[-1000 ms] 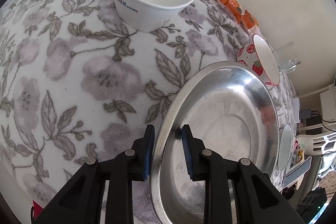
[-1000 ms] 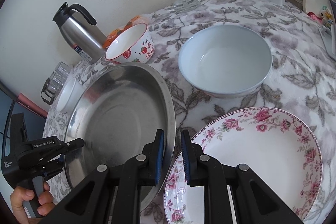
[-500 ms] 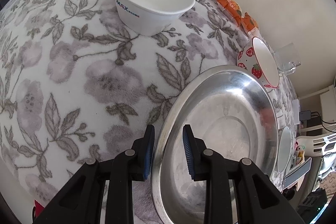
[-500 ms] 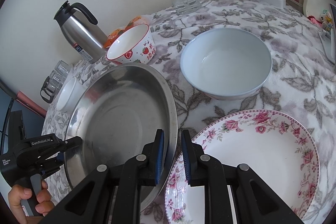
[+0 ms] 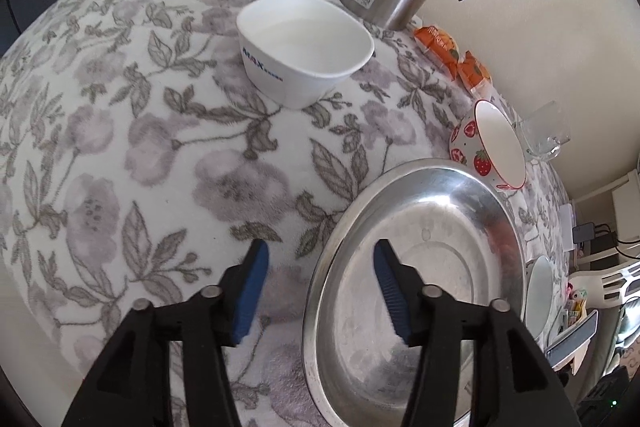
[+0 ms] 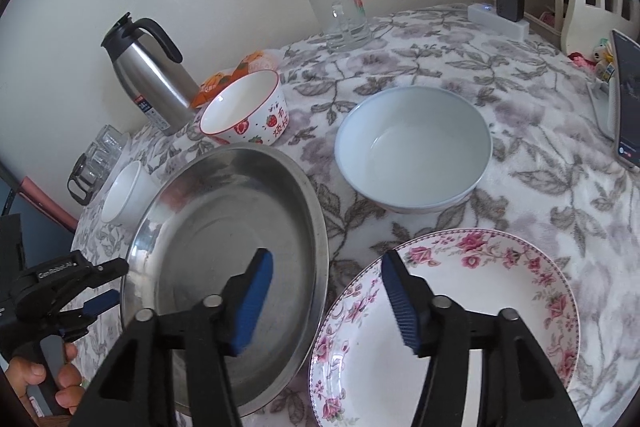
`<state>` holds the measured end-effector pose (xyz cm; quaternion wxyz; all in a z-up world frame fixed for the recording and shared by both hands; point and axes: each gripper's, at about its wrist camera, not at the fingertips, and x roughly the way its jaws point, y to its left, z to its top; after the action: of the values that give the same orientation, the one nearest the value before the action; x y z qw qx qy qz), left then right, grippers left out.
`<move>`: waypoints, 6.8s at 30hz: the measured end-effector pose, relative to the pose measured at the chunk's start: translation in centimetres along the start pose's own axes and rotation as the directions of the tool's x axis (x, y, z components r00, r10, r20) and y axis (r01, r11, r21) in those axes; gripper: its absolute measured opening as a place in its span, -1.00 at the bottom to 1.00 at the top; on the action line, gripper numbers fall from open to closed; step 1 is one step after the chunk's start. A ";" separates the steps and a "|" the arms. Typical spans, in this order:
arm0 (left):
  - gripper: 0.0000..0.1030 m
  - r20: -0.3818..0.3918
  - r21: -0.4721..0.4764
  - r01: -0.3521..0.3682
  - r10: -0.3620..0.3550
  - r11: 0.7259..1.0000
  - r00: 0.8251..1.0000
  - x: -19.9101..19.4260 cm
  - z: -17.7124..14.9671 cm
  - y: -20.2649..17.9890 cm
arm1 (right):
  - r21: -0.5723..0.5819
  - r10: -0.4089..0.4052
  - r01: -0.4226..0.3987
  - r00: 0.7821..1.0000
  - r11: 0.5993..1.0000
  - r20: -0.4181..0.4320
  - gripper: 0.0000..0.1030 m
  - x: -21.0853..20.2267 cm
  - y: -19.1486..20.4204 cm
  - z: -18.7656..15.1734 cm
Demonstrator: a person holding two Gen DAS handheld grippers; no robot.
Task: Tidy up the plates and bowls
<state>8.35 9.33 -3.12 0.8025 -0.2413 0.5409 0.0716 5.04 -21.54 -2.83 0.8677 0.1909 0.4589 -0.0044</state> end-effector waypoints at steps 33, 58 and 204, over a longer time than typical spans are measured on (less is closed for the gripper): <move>0.88 0.192 0.270 -0.068 0.015 0.960 0.981 -4.3 -4.2 -6.5 | 0.004 -0.057 0.057 0.995 0.998 0.086 1.00 -3.7 -3.3 -0.4; 0.88 -0.040 0.465 0.185 -0.188 0.866 0.981 -5.9 -14.5 -13.2 | 0.224 -0.167 0.171 0.985 0.959 -0.038 1.00 -4.4 -13.2 -2.9; -0.66 0.069 0.259 0.208 -0.233 0.943 0.970 -4.5 -6.4 -5.3 | 0.037 0.085 -0.088 0.993 0.995 0.084 -0.56 -4.3 1.4 -1.0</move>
<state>3.18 2.36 0.68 0.8553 -0.1935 0.4747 -0.0757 1.99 -20.65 0.50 0.8813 0.2280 0.4137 0.0159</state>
